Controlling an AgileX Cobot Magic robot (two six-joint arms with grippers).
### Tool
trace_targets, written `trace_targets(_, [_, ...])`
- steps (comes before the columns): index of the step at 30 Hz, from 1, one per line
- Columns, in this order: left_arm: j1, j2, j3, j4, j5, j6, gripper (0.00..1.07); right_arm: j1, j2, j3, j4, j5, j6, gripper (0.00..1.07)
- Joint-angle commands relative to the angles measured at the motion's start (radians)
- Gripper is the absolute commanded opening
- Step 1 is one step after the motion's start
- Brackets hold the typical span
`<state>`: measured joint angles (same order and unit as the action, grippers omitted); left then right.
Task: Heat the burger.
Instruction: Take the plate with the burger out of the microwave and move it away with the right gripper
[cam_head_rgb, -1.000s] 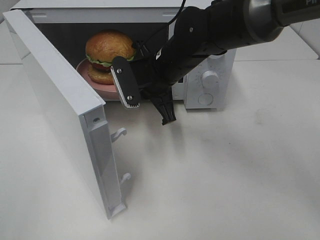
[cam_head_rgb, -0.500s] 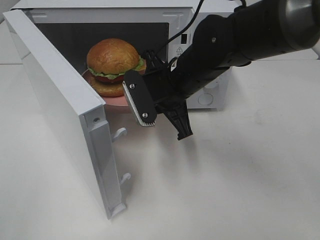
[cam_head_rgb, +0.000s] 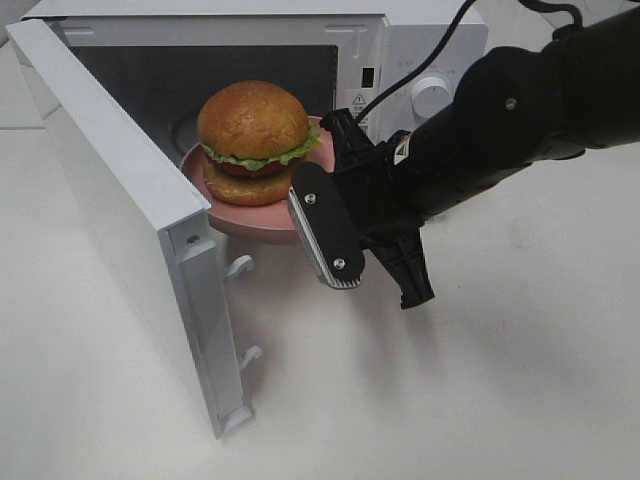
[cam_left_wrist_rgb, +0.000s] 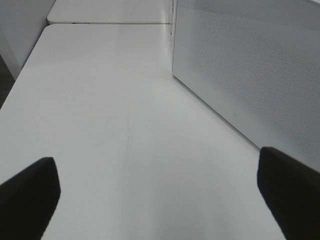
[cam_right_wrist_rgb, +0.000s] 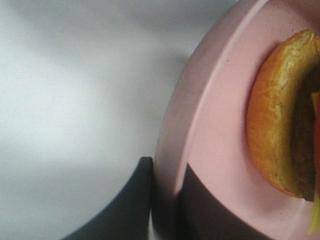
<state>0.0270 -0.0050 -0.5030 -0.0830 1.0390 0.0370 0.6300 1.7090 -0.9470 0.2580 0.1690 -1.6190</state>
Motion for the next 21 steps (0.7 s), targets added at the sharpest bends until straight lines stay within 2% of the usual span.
trace_targets(1, [-0.006,-0.018,0.004,0.002,-0.001,0.001,1.0,-0.01,-0.045,0.022,0.007,-0.087,0.01,0.0])
trace_targets(10, [-0.006,-0.018,0.004,0.002,-0.001,0.001,1.0,-0.01,-0.163,0.177,0.004,-0.112,0.012,0.0])
trace_targets(21, [-0.006,-0.018,0.004,0.002,-0.001,0.001,1.0,-0.01,-0.297,0.304,0.004,-0.137,0.037,0.0])
